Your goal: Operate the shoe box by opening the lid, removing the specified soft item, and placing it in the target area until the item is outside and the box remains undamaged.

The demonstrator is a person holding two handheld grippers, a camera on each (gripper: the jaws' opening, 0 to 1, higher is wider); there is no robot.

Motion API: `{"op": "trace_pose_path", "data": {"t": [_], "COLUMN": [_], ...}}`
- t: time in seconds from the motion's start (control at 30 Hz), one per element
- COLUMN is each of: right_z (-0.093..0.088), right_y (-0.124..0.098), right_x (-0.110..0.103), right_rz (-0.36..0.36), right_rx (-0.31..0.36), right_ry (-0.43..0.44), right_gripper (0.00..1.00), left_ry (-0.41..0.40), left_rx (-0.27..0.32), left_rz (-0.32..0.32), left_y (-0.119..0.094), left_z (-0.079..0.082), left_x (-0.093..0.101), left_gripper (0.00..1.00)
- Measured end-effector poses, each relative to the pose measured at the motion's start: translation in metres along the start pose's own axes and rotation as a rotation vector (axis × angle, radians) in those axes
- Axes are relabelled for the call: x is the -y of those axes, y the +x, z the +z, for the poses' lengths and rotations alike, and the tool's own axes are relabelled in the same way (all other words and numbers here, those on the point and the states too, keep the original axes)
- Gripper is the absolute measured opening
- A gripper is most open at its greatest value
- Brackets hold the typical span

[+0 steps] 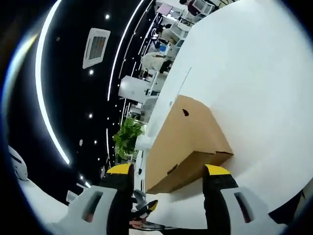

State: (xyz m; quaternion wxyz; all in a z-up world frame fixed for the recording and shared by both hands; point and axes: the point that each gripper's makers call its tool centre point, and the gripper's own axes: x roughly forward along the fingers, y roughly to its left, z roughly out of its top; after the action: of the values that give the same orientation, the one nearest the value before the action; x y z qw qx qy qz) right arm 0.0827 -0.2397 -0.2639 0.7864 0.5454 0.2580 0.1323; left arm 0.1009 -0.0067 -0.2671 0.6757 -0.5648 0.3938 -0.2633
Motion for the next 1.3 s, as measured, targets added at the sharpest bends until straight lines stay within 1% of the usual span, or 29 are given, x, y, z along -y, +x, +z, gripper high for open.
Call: {"op": "trace_pose_path", "data": {"t": [0.07,0.1,0.13,0.17,0.2,0.27,0.3,0.33,0.37,0.4,0.43,0.47,0.5,0.57,0.6,0.63,0.73,0.77,0.8,0.83,0.87,0.9,0.93,0.97,1.03,1.07,1.13,1.23,1.3], "right_z": [0.002,0.004,0.008,0.010,0.017,0.017,0.017,0.017,0.014,0.013,0.013,0.012,0.011,0.012,0.011,0.009,0.004,0.003,-0.003,-0.006,-0.010,-0.010,-0.011,-0.013,-0.010,-0.010,-0.008,-0.005,-0.003], "right_y": [-0.001,-0.001,-0.001,-0.001,-0.004,-0.007,-0.009,-0.009,-0.010,-0.010,-0.010,-0.010,-0.009,-0.008,-0.006,-0.005,-0.003,-0.001,-0.001,-0.001,-0.001,0.001,0.002,0.003,0.004,0.004,0.005,0.008,0.009], "right_x": [-0.001,-0.002,-0.006,-0.006,-0.005,-0.003,0.002,0.004,0.005,0.006,0.008,0.013,0.013,0.013,0.012,0.007,0.012,0.014,0.009,0.003,0.000,0.002,0.002,0.003,0.007,0.008,0.009,0.015,0.016], "right_rz": [0.004,0.013,0.040,0.044,0.054,0.062,0.056,0.056,0.066,0.068,0.071,0.059,0.072,0.073,0.073,0.085,0.064,0.058,0.083,0.120,0.138,0.125,0.121,0.107,0.115,0.105,0.114,0.097,0.100], "right_rx": [0.004,0.007,0.024,0.037,0.069,0.068,0.071,0.070,0.049,0.046,0.049,0.046,0.039,0.046,0.039,0.034,0.006,-0.002,-0.030,-0.050,-0.073,-0.069,-0.065,-0.060,-0.051,-0.053,-0.040,-0.025,-0.015], "right_ry": [0.011,0.031,0.055,0.062,0.087,0.112,0.128,0.141,0.192,0.199,0.227,0.284,0.284,0.279,0.298,0.297,0.291,0.287,0.294,0.297,0.315,0.320,0.318,0.355,0.395,0.421,0.419,0.443,0.457], "right_gripper": [0.57,0.58,0.59,0.60,0.60,0.57,0.56,0.55,0.54,0.52,0.51,0.48,0.46,0.45,0.44,0.43,0.37,0.36,0.36,0.37,0.39,0.42,0.44,0.43,0.41,0.41,0.40,0.39,0.39], "left_ry": [-0.006,-0.008,-0.009,-0.010,-0.002,0.002,0.002,-0.001,-0.007,-0.006,-0.021,-0.038,-0.041,-0.041,-0.044,-0.044,-0.032,-0.023,-0.017,-0.022,-0.037,-0.062,-0.064,-0.066,-0.074,-0.092,-0.100,-0.093,-0.099], "left_rx": [0.014,0.026,0.030,0.030,0.031,0.038,0.040,0.067,0.102,0.116,0.147,0.149,0.154,0.155,0.163,0.155,0.142,0.137,0.124,0.128,0.138,0.156,0.158,0.172,0.187,0.193,0.195,0.208,0.220], "left_rz": [0.004,0.007,0.009,0.010,0.017,0.036,0.036,0.041,0.063,0.069,0.087,0.080,0.079,0.092,0.094,0.093,0.108,0.113,0.132,0.138,0.132,0.123,0.123,0.124,0.123,0.119,0.108,0.101,0.096], "left_y": [0.000,0.001,0.002,0.002,0.000,-0.003,-0.005,-0.007,-0.008,-0.008,-0.008,-0.009,-0.008,-0.007,-0.005,-0.003,0.000,0.001,0.001,0.001,0.001,0.002,0.002,0.003,0.003,0.005,0.006,0.008,0.009], "left_z": [0.000,0.000,-0.001,-0.001,0.001,0.002,0.002,0.006,0.011,0.013,0.017,0.017,0.018,0.018,0.017,0.015,0.012,0.012,0.010,0.010,0.010,0.011,0.012,0.013,0.014,0.014,0.014,0.015,0.017], "left_x": [-0.001,-0.001,-0.001,-0.001,-0.002,-0.006,-0.006,-0.009,-0.014,-0.016,-0.021,-0.022,-0.023,-0.025,-0.025,-0.024,-0.025,-0.027,-0.030,-0.031,-0.031,-0.032,-0.032,-0.032,-0.033,-0.034,-0.033,-0.031,-0.031], "left_gripper": [0.66,0.65,0.61,0.56,0.51,0.41,0.37,0.39,0.45,0.51,0.54,0.51,0.48,0.49,0.49,0.47,0.47,0.46,0.43,0.41,0.42,0.43,0.42,0.42,0.42,0.42,0.41,0.40,0.40]}}
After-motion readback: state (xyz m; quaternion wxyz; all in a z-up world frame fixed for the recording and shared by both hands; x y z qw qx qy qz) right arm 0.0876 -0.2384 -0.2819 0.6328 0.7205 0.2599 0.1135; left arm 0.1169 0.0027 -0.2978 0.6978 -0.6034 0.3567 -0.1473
